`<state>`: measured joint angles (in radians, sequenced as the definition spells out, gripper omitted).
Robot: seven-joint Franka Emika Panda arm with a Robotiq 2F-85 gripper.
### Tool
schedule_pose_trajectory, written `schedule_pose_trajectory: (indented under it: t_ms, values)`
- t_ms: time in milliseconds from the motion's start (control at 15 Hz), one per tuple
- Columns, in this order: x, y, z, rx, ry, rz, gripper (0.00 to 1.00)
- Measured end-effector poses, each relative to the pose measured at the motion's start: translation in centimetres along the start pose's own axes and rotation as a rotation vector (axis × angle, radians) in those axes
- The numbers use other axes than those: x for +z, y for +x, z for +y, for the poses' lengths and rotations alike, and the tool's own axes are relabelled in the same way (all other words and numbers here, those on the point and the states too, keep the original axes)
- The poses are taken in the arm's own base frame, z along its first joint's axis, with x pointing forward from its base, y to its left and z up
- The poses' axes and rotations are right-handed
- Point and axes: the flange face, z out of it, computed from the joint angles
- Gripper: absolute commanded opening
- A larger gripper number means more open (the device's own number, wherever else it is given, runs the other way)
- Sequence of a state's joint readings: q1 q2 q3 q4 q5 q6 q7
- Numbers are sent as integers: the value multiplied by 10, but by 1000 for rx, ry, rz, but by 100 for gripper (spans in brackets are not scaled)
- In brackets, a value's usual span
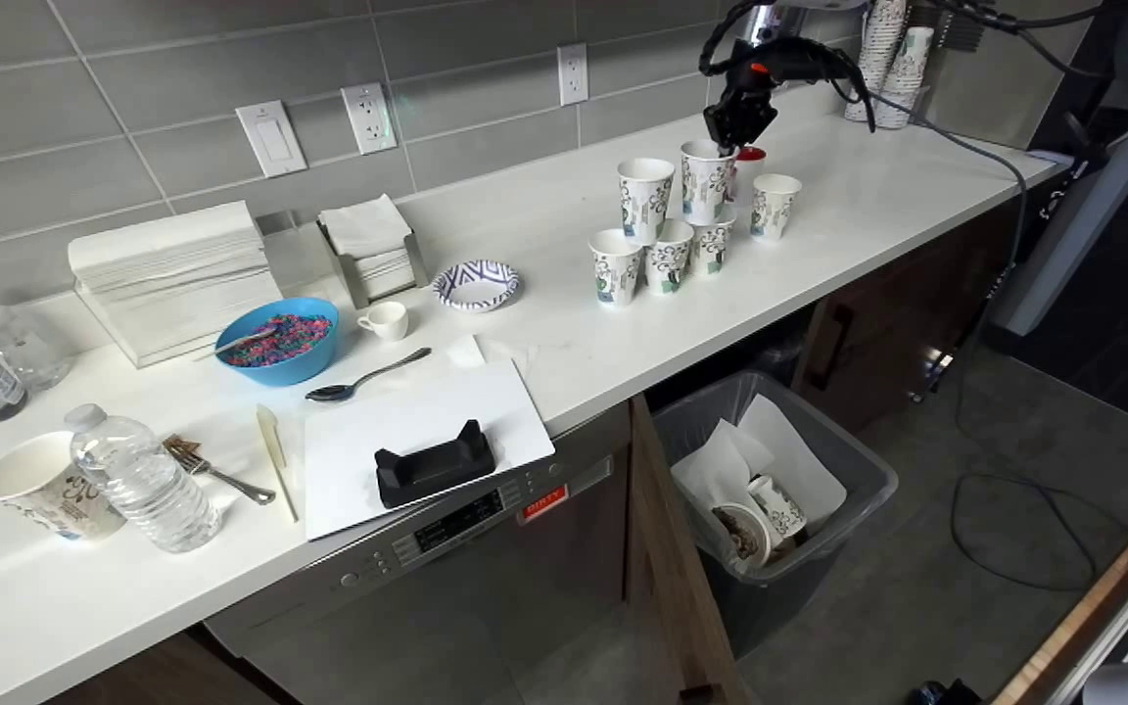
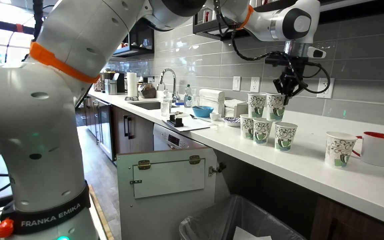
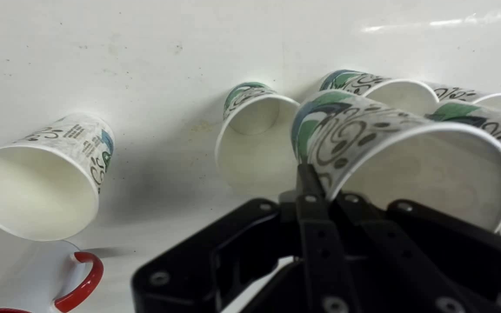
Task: Stack the paper cups on top of each other
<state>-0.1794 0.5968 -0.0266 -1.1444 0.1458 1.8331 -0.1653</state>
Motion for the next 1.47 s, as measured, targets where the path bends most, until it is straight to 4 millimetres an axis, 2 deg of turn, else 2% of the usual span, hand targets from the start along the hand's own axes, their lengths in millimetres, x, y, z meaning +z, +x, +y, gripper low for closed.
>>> schedule_pose_trajectory:
  t_ms: [733, 867, 1467]
  values:
    - [12, 15, -1, -6, 14, -4, 1]
    - [13, 16, -1, -7, 14, -2, 29]
    - [14, 18, -2, -7, 15, 2, 95]
